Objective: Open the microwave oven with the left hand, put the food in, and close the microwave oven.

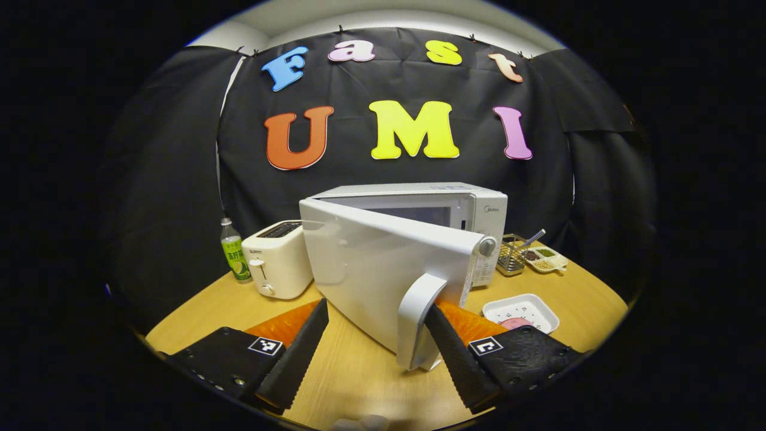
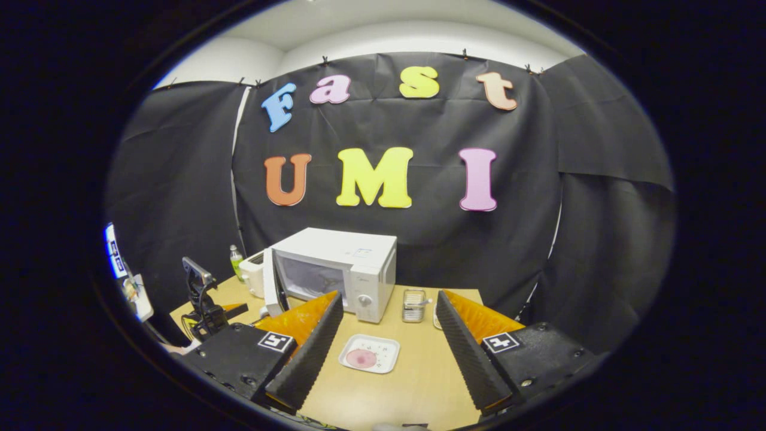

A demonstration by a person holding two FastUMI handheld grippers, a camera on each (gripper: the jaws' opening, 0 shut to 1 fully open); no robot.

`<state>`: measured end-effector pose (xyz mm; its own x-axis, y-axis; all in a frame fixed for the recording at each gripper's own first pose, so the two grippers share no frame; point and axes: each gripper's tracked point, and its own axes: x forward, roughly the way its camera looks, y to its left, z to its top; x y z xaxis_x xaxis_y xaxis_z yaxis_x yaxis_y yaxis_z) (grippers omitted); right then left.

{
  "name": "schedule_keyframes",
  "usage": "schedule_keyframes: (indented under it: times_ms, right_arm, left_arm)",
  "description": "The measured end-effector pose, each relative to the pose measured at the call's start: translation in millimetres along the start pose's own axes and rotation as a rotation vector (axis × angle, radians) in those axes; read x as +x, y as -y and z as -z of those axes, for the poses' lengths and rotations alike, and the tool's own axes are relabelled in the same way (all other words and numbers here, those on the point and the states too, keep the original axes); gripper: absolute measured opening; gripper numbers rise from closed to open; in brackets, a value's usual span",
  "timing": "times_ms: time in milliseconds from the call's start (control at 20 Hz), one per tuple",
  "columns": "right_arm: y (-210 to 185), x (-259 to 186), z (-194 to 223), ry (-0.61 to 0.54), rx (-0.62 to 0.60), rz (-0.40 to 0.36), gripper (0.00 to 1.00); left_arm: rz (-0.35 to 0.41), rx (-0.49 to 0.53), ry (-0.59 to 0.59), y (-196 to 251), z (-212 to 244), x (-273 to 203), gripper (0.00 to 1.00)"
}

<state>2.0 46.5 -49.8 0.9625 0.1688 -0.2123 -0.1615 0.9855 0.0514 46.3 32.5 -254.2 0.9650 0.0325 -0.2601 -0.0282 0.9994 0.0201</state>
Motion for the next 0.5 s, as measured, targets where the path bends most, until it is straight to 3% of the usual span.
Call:
schedule_keyframes:
  times_ms: [100, 150, 250, 350, 500]
  right_arm:
    - [-8, 2, 6, -0.015, 0.012, -0.017, 0.95]
    - [-12, 2, 9, -0.022, 0.017, -0.026, 1.0]
    - [-21, 6, 13, -0.032, 0.017, -0.042, 1.0]
    - [-29, 8, 15, -0.034, 0.008, -0.055, 0.94]
    - [-39, 13, 18, -0.037, -0.007, -0.071, 0.94]
  left_arm:
    - [-0.017, -0.01, -0.01, -13, 4, -8, 0.97]
    - [-0.026, -0.015, -0.016, -19, 6, -13, 0.97]
    - [-0.053, -0.003, -0.02, -34, 9, -22, 0.97]
    - [-0.083, 0.011, -0.021, -51, 12, -29, 0.96]
    - [-0.128, 0.001, -0.035, -75, 19, -42, 0.97]
